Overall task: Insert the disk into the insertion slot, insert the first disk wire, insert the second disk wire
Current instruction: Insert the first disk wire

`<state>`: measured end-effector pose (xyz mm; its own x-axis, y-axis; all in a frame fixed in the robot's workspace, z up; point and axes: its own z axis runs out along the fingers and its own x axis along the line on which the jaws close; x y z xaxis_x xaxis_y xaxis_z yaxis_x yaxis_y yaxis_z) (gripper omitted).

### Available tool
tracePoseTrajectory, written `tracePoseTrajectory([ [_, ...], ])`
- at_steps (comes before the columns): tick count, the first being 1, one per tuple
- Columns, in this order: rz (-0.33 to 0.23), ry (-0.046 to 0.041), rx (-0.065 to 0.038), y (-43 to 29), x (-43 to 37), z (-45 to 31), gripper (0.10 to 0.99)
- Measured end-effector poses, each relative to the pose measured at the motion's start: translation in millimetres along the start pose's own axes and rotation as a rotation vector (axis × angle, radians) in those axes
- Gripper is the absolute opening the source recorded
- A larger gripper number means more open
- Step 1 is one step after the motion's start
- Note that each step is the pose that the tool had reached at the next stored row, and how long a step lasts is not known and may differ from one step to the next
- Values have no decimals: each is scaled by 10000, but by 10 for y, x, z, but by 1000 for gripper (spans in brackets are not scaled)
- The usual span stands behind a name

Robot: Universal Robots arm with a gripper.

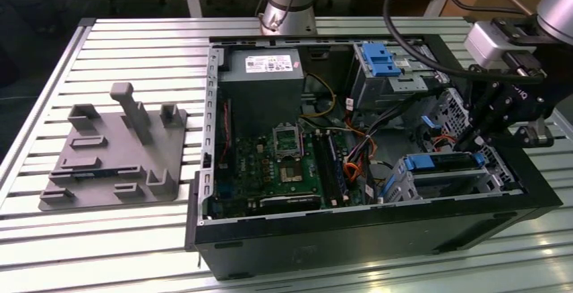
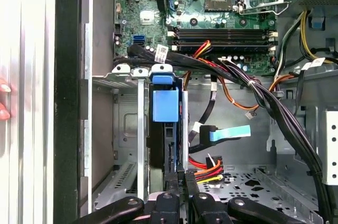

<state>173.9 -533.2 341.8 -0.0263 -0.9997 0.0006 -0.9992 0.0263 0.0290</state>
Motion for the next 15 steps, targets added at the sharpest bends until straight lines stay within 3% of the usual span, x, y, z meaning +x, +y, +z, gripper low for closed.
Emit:
tracePoseTrajectory([
  [15,156,-5,-4,14,16,6,165],
])
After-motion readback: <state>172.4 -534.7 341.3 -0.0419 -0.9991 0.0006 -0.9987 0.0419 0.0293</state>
